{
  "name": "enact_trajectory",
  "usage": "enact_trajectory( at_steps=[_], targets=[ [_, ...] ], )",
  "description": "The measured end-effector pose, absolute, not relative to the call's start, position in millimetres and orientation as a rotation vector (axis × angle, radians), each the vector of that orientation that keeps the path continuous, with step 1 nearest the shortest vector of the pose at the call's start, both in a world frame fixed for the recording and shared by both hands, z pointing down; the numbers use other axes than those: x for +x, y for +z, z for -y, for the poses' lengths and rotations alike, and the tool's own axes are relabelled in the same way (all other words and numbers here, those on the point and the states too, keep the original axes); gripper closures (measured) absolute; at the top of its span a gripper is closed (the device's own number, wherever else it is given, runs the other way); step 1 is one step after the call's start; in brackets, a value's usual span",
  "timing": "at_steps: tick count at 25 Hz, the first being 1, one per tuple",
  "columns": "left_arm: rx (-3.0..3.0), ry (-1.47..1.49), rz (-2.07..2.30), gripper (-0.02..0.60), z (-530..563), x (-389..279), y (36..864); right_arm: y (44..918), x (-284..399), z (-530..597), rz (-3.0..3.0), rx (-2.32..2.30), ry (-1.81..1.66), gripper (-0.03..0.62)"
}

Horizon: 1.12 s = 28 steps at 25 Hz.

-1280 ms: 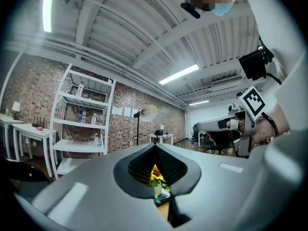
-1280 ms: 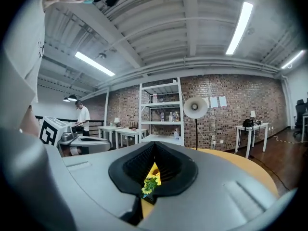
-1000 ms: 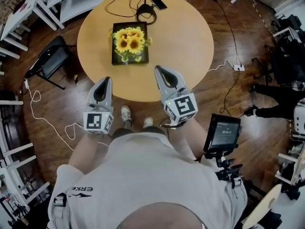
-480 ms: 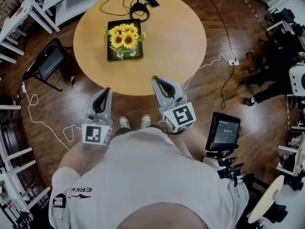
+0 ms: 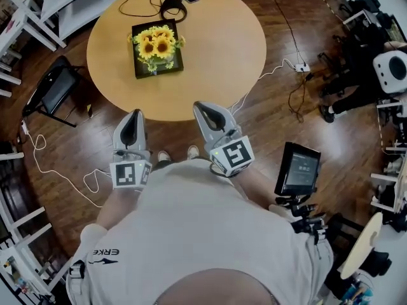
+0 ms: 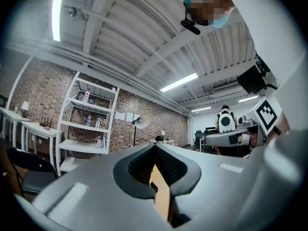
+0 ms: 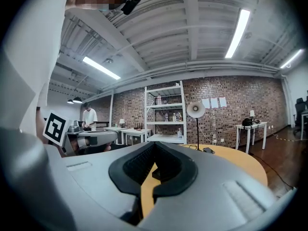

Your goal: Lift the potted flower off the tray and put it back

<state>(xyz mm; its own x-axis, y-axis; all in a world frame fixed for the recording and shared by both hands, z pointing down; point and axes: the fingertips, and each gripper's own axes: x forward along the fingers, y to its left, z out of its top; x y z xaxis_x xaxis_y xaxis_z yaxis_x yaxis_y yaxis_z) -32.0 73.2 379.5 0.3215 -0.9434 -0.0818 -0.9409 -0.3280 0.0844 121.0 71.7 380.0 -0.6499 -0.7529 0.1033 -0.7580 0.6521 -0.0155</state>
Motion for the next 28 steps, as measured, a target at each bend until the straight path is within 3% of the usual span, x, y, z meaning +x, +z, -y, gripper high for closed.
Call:
enact_trajectory(
  at_steps=[28],
  targets=[
    [2.547,-0.159,1.796,0.580,-59.7,-32.1,387.0,380.4,107.4,-54.0,2.790,1.217,0.064,0.582]
  ],
)
